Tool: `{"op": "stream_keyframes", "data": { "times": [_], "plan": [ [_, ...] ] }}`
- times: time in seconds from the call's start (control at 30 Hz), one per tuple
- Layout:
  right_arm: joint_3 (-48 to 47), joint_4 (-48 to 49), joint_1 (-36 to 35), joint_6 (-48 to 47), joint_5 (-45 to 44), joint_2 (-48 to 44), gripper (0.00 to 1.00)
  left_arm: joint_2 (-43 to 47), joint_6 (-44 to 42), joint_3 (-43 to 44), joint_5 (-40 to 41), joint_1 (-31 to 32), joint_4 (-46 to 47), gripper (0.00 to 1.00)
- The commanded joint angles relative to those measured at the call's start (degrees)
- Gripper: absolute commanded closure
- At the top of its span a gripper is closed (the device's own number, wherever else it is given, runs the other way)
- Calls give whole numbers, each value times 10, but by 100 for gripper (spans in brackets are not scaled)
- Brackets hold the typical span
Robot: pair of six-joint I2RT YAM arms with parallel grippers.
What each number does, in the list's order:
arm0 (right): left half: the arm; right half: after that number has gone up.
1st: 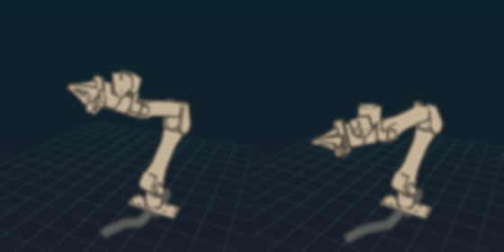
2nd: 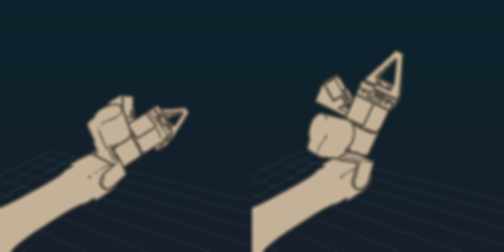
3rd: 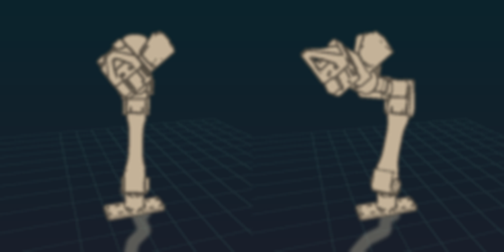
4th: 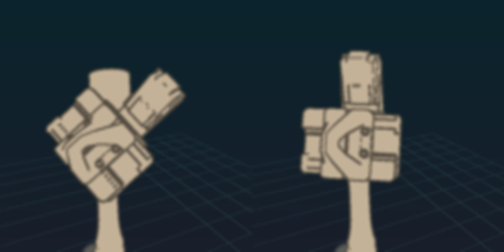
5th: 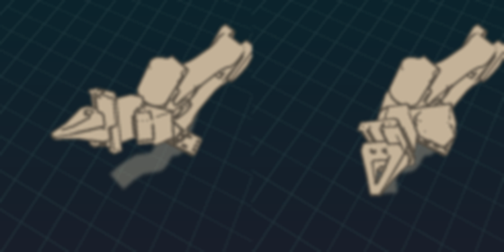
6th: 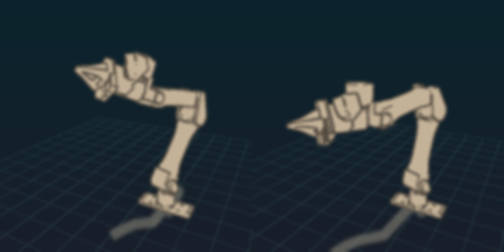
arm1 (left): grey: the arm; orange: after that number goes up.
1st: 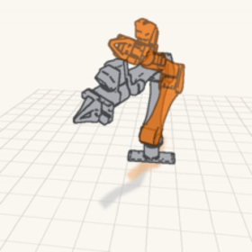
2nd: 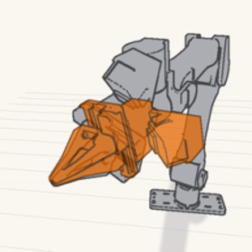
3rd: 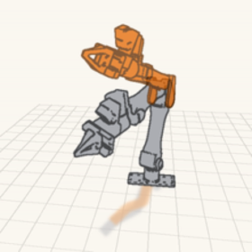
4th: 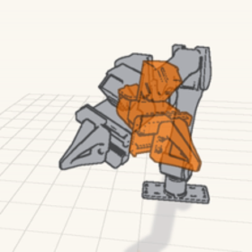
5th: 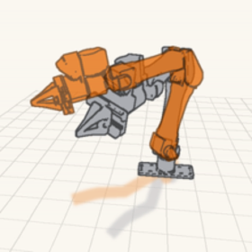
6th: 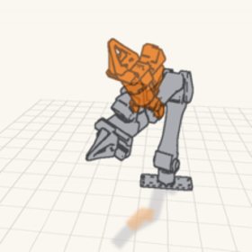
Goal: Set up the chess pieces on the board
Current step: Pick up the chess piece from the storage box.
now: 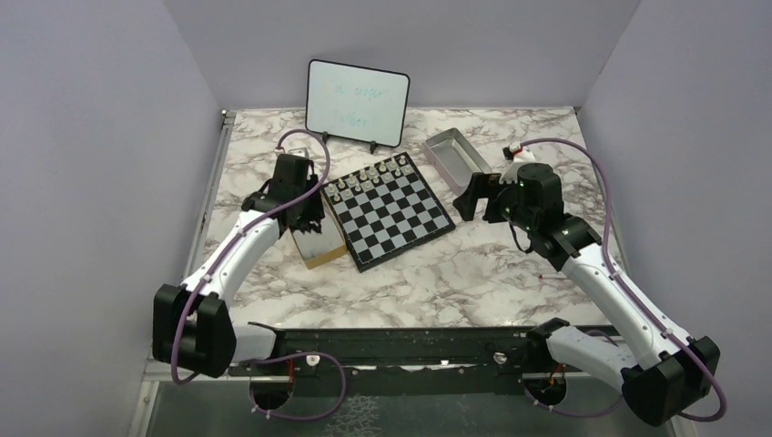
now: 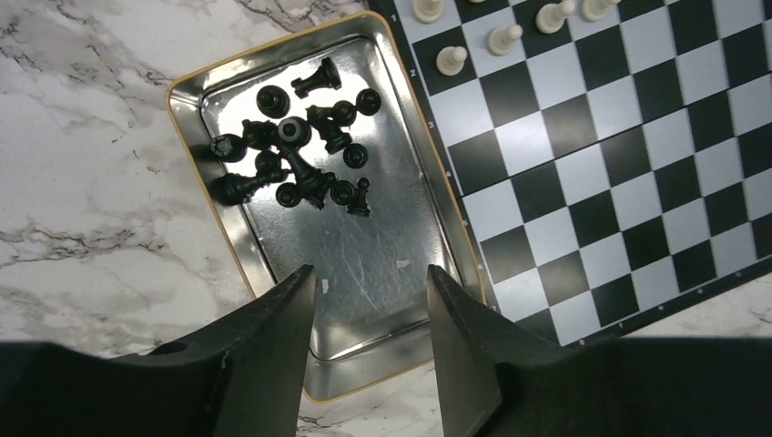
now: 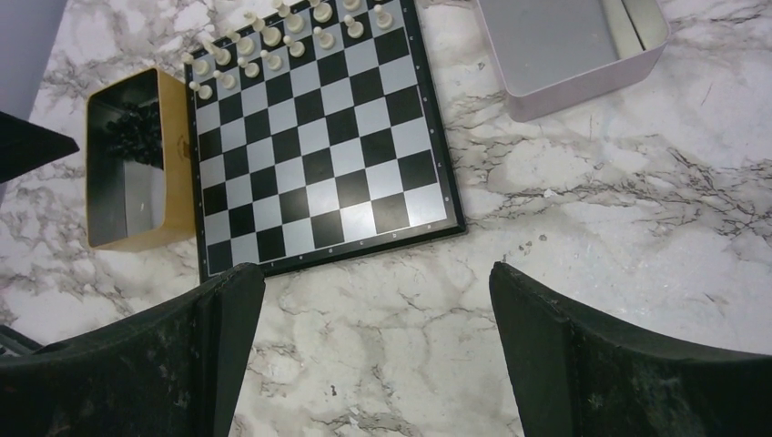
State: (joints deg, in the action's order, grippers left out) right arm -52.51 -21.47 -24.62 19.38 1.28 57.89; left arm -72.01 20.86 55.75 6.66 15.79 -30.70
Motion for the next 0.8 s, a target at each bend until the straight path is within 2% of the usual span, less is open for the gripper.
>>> {"op": "stream_keyframes", "data": {
  "times": [0.0,0.23,0.37,0.77],
  "plan": [
    [10,29,5,-8,41,-21,0,-44,4,26,46,-9,-15,53],
    [23,43,5,-4,72,-41,0,-103,3,61,66,-33,5,57],
    [31,41,5,-1,67,-50,0,-140,-5,83,47,-54,9,62],
    [41,57,4,21,84,-56,0,-222,-19,120,35,-74,23,65]
  ]
}}
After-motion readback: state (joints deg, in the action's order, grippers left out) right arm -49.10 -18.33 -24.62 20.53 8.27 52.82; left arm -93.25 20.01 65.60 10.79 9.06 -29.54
